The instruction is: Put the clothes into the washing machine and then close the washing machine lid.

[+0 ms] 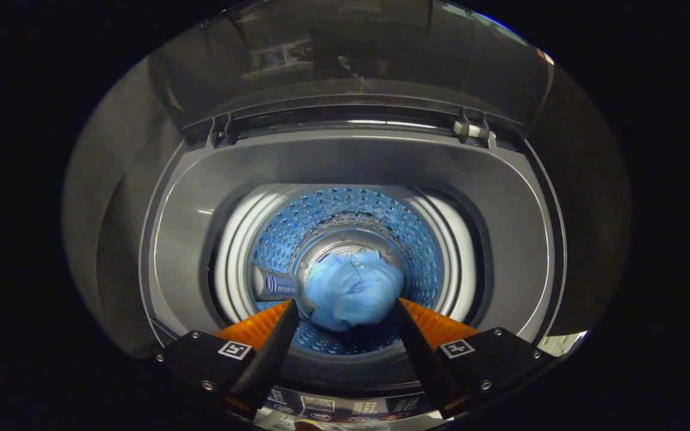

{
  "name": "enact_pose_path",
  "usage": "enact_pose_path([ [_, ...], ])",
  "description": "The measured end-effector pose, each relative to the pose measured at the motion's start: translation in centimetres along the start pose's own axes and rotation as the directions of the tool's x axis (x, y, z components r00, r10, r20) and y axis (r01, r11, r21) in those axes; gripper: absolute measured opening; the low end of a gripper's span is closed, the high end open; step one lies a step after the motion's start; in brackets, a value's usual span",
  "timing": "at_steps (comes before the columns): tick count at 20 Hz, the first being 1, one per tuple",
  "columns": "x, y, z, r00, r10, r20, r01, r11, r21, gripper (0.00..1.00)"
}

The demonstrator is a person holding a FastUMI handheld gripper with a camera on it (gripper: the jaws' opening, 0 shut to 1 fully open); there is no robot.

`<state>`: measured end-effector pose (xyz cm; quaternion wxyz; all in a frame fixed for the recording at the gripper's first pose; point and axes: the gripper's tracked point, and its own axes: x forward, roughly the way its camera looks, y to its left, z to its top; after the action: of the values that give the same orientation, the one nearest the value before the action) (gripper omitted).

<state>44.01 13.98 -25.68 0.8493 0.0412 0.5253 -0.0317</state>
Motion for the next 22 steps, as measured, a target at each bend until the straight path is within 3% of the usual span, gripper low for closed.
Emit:
enact_pose_path([
  [5,-2.4,0.0,1.5,0.998,-0.022,0.063,0.023,1.000,-0.016,0.98],
  [10,-8.3,0.5,6.4,0.976,-0.028,0.217,0.026,1.000,0.013,0.98],
  [12,-11.6,0.8,9.6,0.941,-0.009,0.337,-0.002,0.999,0.033,0.98],
  [16,-19.7,-1.1,15.6,0.859,-0.068,0.507,0.043,0.997,0.061,0.98],
  [22,-27.5,-2.8,23.0,0.763,-0.136,0.632,0.092,0.991,0.102,0.98],
])
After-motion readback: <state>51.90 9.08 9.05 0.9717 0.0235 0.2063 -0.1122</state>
